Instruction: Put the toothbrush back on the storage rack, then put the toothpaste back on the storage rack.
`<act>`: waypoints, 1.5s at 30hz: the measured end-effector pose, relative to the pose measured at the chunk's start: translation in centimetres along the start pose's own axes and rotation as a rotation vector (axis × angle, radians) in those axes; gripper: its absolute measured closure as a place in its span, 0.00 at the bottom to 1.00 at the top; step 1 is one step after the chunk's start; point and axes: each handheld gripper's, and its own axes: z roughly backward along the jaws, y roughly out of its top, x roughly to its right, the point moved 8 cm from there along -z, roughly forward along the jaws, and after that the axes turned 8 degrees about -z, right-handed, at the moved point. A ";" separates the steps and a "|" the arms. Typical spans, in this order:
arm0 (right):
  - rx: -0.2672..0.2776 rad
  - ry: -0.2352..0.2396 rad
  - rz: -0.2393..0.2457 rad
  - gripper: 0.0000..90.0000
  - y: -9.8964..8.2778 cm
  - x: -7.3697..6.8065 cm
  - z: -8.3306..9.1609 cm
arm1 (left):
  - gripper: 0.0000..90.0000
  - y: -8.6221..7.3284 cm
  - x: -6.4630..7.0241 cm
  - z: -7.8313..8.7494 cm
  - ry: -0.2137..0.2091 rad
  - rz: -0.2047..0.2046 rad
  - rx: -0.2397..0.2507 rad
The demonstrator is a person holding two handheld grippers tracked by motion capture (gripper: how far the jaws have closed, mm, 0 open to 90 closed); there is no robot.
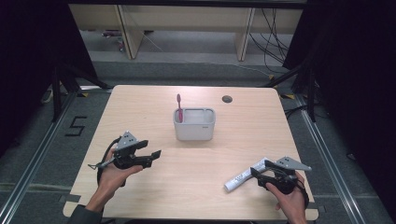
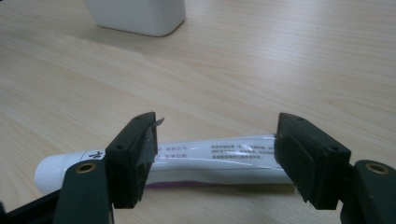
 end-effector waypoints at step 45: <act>0.000 0.028 0.052 0.35 0.1 -0.8 -0.1 | 0.26 -8.0 4.8 2.4 -0.034 -0.102 -0.150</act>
